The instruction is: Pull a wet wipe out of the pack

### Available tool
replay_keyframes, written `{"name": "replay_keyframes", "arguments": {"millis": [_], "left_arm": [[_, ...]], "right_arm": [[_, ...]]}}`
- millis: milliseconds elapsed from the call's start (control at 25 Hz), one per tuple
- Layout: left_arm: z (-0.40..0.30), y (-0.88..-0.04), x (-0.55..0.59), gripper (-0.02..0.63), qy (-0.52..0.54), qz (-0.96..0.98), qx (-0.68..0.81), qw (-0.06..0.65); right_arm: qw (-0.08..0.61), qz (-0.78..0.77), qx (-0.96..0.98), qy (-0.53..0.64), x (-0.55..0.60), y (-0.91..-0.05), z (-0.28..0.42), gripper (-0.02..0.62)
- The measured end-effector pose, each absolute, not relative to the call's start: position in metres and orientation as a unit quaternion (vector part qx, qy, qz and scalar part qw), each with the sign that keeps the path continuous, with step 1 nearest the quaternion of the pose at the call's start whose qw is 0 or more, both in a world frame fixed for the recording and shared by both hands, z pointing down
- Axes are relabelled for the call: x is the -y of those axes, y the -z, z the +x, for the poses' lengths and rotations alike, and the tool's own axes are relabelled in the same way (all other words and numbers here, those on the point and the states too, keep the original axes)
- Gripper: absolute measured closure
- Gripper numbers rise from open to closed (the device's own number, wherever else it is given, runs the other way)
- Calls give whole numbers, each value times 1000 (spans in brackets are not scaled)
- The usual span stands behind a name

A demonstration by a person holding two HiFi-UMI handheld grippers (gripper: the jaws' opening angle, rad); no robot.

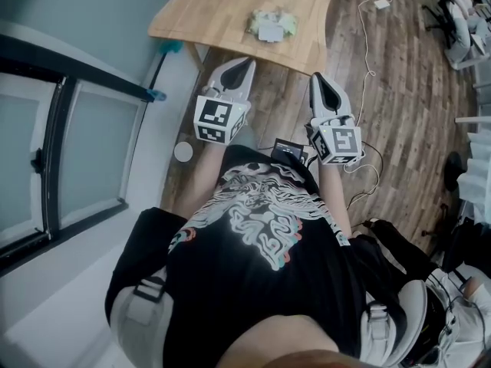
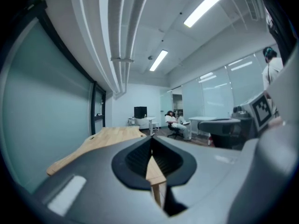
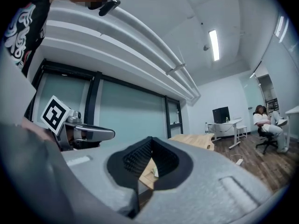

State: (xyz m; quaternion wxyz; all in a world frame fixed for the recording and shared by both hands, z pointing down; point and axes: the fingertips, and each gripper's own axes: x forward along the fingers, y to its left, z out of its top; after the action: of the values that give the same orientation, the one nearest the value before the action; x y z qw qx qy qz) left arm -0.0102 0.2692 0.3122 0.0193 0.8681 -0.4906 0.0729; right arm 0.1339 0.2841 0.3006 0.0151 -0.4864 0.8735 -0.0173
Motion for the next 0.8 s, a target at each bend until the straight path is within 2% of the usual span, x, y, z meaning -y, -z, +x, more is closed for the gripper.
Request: {"name": "replay_keyframes", "arguments": {"millis": [320,800], "left_arm": [[-18,-321,-228,617,-72,867,493,30],[-43,-347,-107,617,-83,877,469,63]], "right_arm": [[4,-488,-872,25,-245,-311,129,595],[-40,-484,-873,38,-129,-337,93,595]]}}
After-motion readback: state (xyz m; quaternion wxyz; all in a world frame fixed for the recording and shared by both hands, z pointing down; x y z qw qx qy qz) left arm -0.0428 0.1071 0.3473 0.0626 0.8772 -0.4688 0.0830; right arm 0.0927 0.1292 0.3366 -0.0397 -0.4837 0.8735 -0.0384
